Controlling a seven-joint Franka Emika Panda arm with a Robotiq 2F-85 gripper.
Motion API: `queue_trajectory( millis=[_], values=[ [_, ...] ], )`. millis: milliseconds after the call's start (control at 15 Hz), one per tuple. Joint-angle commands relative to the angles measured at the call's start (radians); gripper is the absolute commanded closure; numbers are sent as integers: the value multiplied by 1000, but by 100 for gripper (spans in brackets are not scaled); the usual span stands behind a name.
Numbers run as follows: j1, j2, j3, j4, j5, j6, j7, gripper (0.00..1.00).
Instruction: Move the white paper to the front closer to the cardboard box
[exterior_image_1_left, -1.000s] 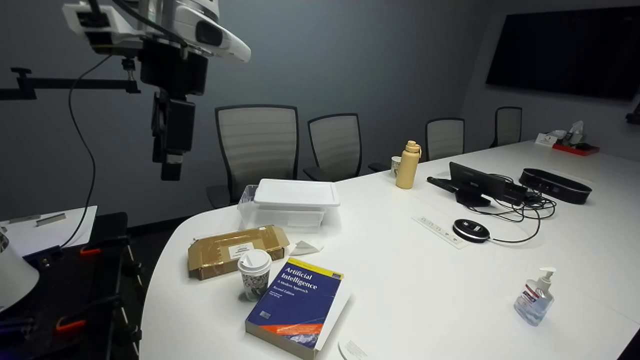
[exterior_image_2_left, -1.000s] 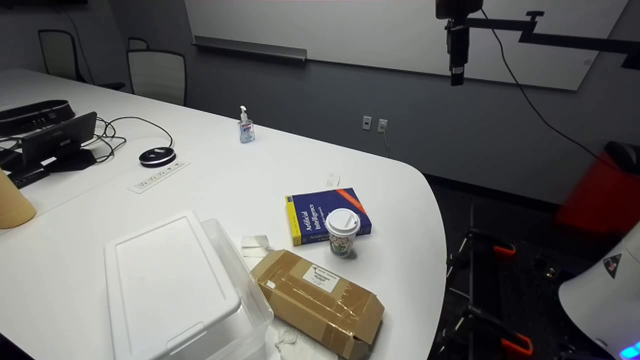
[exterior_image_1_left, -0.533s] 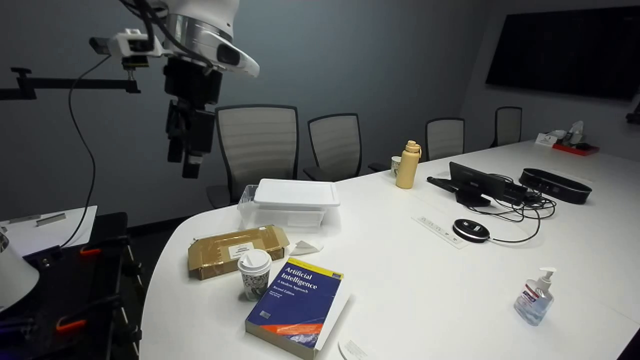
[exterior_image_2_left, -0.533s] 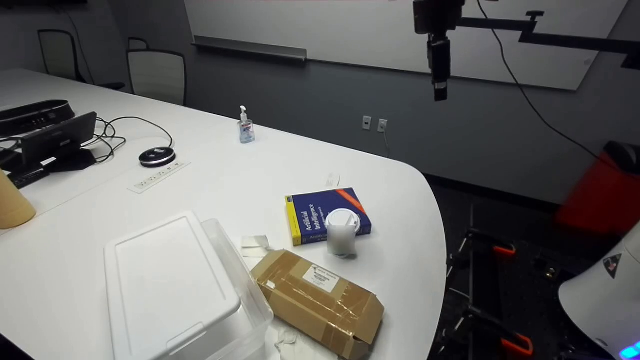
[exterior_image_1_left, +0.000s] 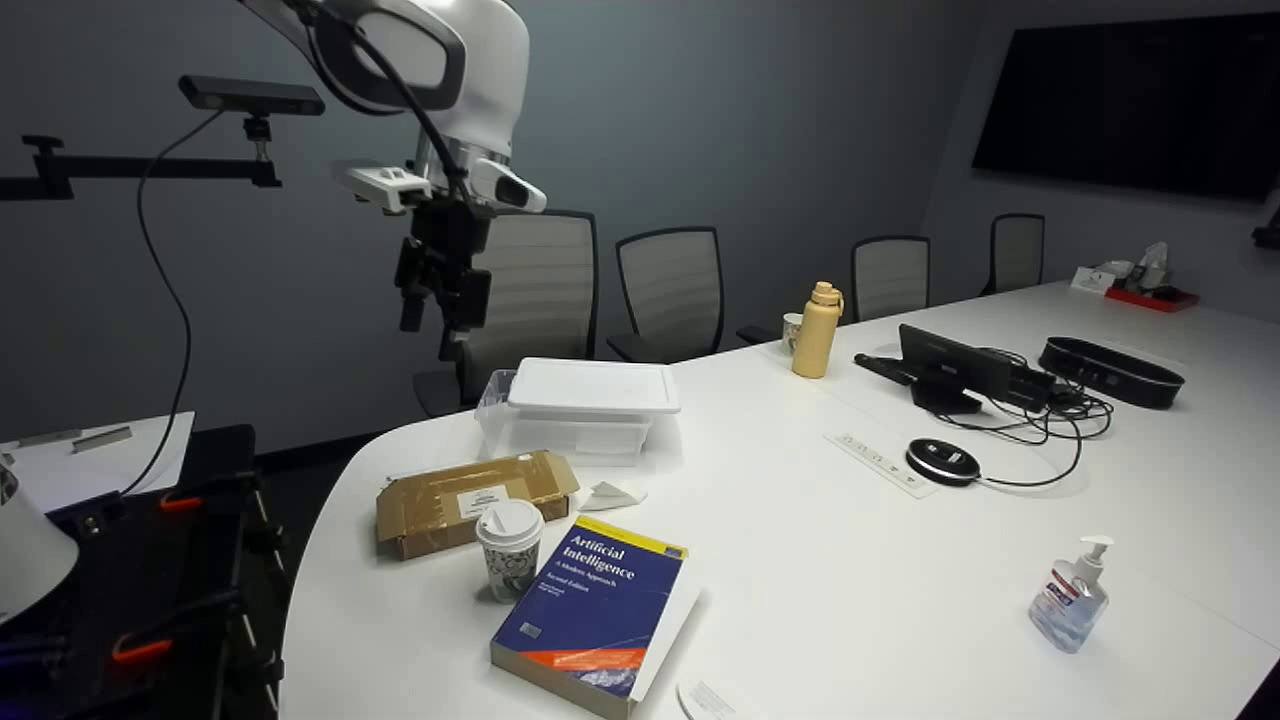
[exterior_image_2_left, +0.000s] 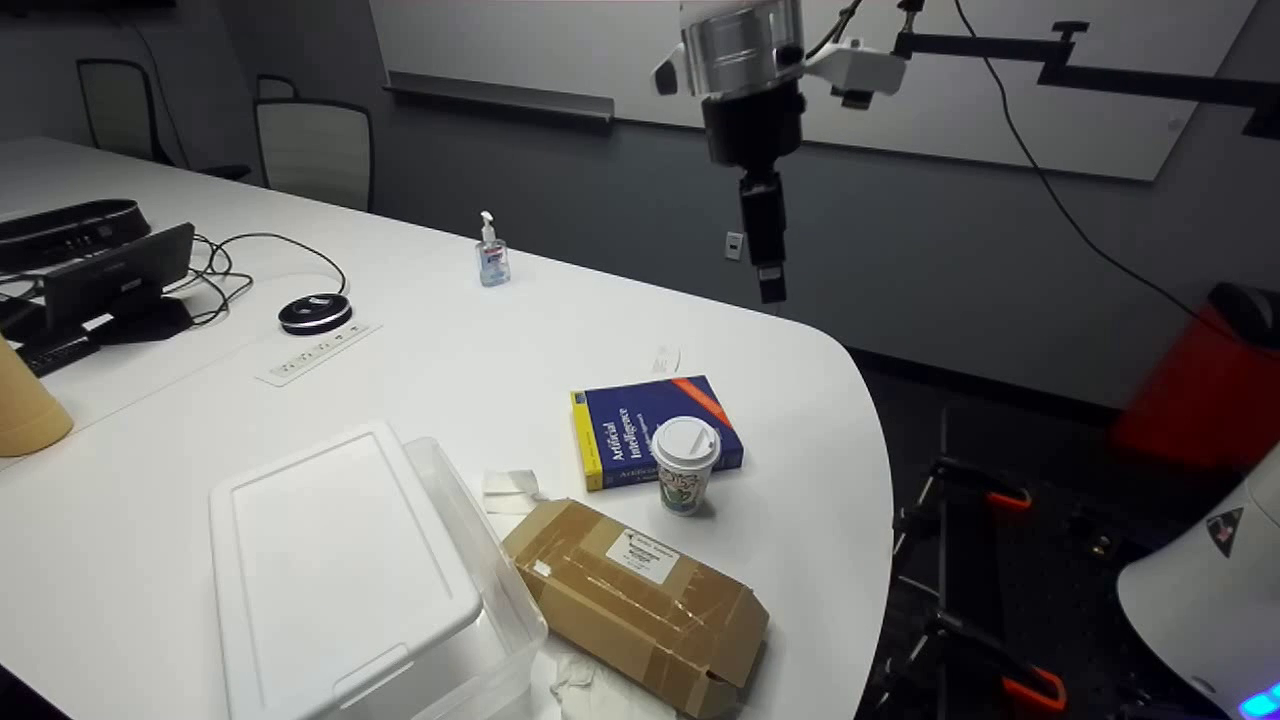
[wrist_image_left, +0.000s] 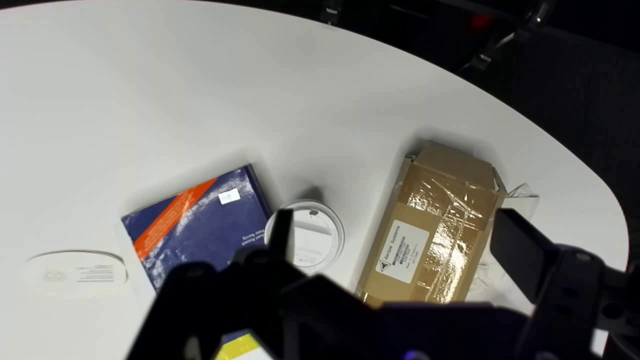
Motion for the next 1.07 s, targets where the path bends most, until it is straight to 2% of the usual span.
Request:
queue_trajectory(
  millis=[0, 400, 1000],
  values=[
    [11, 140, 41, 64, 45, 98, 86, 0],
    [23, 360, 84, 167, 39, 264, 252, 0],
    [40, 616, 67, 332, 37, 445, 389, 0]
  ],
)
